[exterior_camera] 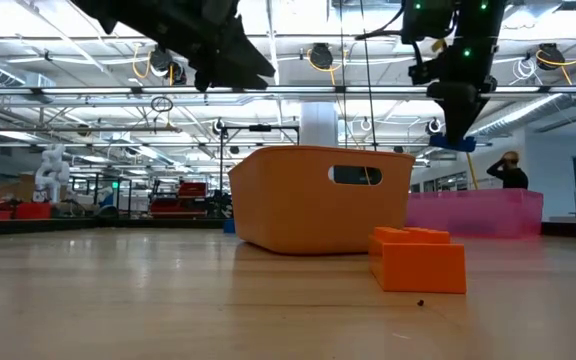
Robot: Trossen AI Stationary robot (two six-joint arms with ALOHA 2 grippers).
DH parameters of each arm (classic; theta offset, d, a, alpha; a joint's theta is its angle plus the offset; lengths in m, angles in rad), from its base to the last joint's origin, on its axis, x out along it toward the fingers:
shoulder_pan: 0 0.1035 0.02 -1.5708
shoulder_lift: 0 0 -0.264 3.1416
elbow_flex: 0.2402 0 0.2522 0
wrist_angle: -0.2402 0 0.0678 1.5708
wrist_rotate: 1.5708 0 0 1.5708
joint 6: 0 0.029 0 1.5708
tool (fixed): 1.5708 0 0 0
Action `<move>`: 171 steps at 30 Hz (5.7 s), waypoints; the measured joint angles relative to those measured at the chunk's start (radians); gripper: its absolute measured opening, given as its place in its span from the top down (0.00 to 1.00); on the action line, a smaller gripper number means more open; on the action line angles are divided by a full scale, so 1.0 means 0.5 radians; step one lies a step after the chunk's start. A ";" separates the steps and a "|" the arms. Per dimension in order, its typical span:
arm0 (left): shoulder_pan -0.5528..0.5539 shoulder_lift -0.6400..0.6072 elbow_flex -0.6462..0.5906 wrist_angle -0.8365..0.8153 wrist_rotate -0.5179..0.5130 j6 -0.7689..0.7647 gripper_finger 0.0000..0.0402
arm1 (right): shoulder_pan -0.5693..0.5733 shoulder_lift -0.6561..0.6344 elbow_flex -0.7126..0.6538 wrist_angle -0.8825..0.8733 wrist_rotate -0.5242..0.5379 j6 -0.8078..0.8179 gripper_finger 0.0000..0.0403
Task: Sort & place blocks by color
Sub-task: Put the blue game piece into the pink bin
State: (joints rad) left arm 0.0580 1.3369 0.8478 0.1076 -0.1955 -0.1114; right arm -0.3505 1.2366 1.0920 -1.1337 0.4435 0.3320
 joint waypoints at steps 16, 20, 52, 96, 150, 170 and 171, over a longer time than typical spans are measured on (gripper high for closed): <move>0.299 0.000 0.000 0.057 0.104 0.203 0.50 | -0.246 -0.001 -0.123 0.216 -0.210 -0.227 0.70; 0.352 0.000 0.000 0.057 0.134 0.169 0.50 | -0.323 -0.002 -0.219 0.255 -0.217 -0.265 0.70; 0.372 0.000 0.001 -0.004 0.200 0.099 0.50 | -0.426 -0.001 -0.326 0.562 -0.156 -0.367 0.47; 0.983 0.656 1.086 -1.848 0.128 -0.207 0.50 | 0.013 -0.059 -0.326 1.966 -0.478 -0.929 0.46; 1.005 1.451 1.433 -1.999 0.513 -0.450 0.50 | 0.024 -0.913 -0.734 2.127 -0.492 -0.759 0.46; 1.027 1.525 1.441 -1.932 0.337 -0.479 0.50 | 0.025 -0.912 -0.733 2.152 -0.532 -0.759 0.46; 1.025 1.526 1.441 -1.933 0.338 -0.478 0.50 | 0.025 -0.912 -0.733 2.151 -0.532 -0.757 0.46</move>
State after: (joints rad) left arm 0.5706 2.1000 1.5684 -0.8587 -0.0263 -0.3506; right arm -0.3382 0.7803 0.7254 -0.0581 0.1776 -0.0463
